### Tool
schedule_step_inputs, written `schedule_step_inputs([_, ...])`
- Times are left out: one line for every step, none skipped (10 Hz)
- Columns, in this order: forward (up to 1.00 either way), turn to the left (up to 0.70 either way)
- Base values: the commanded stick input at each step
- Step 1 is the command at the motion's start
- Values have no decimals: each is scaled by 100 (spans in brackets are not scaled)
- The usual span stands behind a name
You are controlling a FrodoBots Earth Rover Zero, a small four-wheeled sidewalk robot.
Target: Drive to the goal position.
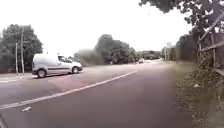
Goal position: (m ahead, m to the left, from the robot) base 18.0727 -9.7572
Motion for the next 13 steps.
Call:
schedule_step_inputs([100,0])
schedule_step_inputs([100,0])
schedule_step_inputs([43,0])
schedule_step_inputs([0,0])
schedule_step_inputs([0,0])
schedule_step_inputs([0,0])
schedule_step_inputs([0,0])
schedule_step_inputs([0,0])
schedule_step_inputs([0,0])
schedule_step_inputs([0,0])
schedule_step_inputs([0,0])
schedule_step_inputs([0,0])
schedule_step_inputs([27,0])
